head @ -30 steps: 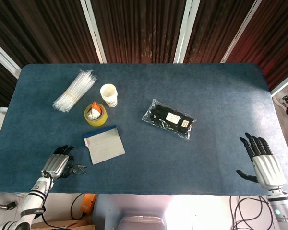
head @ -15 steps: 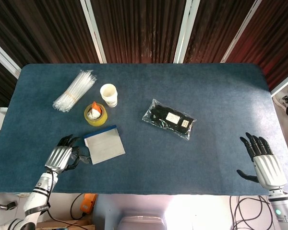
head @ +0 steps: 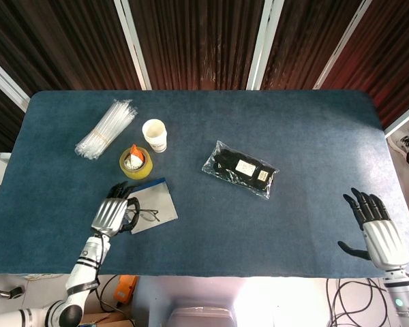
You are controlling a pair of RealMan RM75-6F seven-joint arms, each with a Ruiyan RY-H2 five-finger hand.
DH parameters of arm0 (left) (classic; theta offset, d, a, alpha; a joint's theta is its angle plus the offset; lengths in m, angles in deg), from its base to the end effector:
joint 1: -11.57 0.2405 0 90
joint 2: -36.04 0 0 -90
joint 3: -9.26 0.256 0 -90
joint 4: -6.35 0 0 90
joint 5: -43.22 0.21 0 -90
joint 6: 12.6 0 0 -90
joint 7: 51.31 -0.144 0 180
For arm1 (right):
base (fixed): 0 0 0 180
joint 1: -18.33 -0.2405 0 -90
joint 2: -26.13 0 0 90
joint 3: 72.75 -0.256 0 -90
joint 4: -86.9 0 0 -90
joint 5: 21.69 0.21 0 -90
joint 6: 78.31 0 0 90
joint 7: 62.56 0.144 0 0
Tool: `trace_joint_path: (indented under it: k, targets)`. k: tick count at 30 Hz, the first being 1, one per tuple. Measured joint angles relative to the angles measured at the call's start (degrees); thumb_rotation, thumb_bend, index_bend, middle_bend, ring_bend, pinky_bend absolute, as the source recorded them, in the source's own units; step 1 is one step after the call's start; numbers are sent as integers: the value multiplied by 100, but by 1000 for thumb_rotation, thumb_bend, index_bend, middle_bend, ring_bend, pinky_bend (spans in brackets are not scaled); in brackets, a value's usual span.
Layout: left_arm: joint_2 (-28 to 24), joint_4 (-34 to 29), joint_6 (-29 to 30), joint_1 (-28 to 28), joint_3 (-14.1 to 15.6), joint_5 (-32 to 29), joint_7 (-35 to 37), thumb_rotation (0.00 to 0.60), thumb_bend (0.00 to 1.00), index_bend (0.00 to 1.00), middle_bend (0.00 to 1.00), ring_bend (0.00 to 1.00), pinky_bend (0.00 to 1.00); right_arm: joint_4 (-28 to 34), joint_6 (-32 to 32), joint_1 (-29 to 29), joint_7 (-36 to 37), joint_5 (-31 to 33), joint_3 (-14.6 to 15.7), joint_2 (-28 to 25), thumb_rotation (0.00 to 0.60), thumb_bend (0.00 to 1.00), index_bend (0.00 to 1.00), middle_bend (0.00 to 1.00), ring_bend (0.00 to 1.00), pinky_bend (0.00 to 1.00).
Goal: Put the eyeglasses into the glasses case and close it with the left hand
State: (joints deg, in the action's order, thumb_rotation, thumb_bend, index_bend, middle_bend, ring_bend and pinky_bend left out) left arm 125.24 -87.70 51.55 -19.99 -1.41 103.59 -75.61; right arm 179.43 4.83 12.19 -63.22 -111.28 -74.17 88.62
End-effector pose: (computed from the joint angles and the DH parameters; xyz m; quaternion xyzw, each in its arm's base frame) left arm -0.1744 0.2971 -0.0063 -0.6680 -0.4557 -0.3770 0.4517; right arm -0.3045 -0.1822 0.1564 0.6350 -0.3722 0.3776 0.5619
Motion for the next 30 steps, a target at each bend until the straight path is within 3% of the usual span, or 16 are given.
trace_joint_path:
  k: [5,14,30]
  targets:
    - [482,334,-98,-379,-267,-673,-533,600,419,672,159,31,75,-17,18,3,137,-40,7,-58,600,278,0,0,0,0]
    - [936,1047,-254,-792,-528,-1236,-756,600,420,673,162,32,76,-23,61,24,241,-78,18,-104,600,278,0,0,0,0]
    - [1043,1444,-195,-1046,-560,-2007,-1330,600,406,672,168,38,79,-14,84,41,242,-93,21,-111,600,278,0,0,0,0]
